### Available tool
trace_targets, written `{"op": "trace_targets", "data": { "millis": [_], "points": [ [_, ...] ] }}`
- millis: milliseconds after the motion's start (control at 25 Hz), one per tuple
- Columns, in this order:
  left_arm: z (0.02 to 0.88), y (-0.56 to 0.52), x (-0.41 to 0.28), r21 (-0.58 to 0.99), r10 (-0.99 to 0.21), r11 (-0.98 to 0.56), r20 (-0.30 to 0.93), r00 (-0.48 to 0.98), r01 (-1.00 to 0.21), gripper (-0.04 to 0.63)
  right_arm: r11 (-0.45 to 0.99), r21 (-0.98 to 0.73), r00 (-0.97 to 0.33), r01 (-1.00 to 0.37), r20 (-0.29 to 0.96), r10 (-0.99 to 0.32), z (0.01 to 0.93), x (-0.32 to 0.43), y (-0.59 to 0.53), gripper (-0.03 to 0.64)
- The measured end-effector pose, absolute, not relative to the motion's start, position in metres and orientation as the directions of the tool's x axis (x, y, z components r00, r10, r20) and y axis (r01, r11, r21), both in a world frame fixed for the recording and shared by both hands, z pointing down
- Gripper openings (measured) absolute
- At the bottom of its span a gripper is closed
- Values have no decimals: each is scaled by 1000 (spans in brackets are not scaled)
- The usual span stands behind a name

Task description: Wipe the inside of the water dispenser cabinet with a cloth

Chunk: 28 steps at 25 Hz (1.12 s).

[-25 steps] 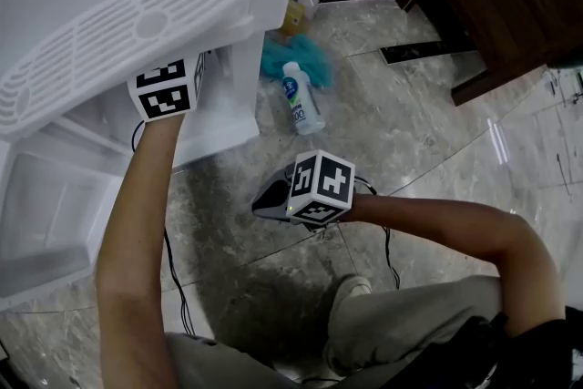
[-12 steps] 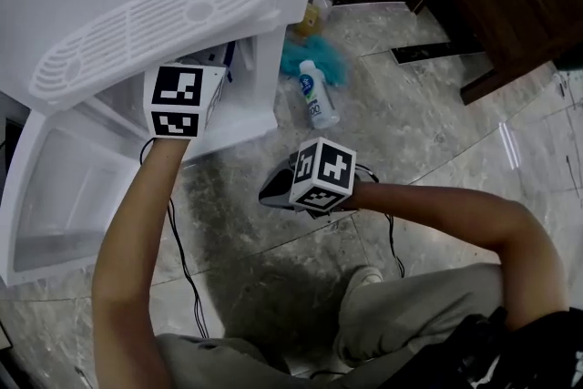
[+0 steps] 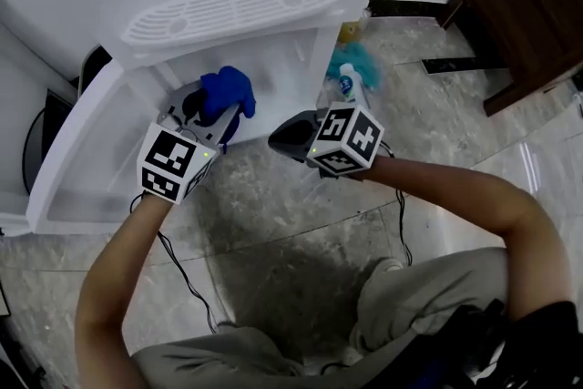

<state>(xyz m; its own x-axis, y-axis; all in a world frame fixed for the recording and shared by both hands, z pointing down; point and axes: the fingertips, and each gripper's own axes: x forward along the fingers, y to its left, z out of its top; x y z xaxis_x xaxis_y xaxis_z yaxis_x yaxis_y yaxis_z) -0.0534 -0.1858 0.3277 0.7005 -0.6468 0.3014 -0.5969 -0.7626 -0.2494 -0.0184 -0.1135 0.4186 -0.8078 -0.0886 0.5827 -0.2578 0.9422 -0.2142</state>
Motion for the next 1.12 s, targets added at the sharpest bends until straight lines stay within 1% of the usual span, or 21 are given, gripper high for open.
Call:
{"op": "trace_targets", "data": {
  "millis": [80, 200, 360, 440, 560, 760, 1120],
  "points": [
    [343, -161, -67, -234, -619, -784, 354, 701, -575, 133, 938, -208, -825, -277, 552, -121, 409, -29, -123, -2],
    [362, -128, -86, -203, -584, -807, 412, 700, -554, 133, 942, -205, -843, -266, 523, -124, 400, -51, -125, -2],
    [382, -105, -116, -126, -572, -798, 467, 674, -589, 133, 962, -175, -854, -208, 512, -91, 392, -78, -108, -2],
    [390, -99, -126, -111, -569, -793, 488, 662, -599, 133, 973, -151, -857, -176, 510, -76, 388, -88, -98, -2],
    [396, -95, -126, -120, -559, -801, 499, 662, -586, 133, 980, -132, -850, -150, 524, -59, 387, -91, -88, -2],
    [397, -93, -109, -126, -529, -827, 501, 685, -548, 133, 979, -130, -843, -156, 535, -63, 387, -84, -88, -2],
    [401, -91, -102, -113, -513, -835, 510, 690, -538, 133, 982, -120, -836, -143, 546, -55, 389, -83, -86, -2]
  ]
}}
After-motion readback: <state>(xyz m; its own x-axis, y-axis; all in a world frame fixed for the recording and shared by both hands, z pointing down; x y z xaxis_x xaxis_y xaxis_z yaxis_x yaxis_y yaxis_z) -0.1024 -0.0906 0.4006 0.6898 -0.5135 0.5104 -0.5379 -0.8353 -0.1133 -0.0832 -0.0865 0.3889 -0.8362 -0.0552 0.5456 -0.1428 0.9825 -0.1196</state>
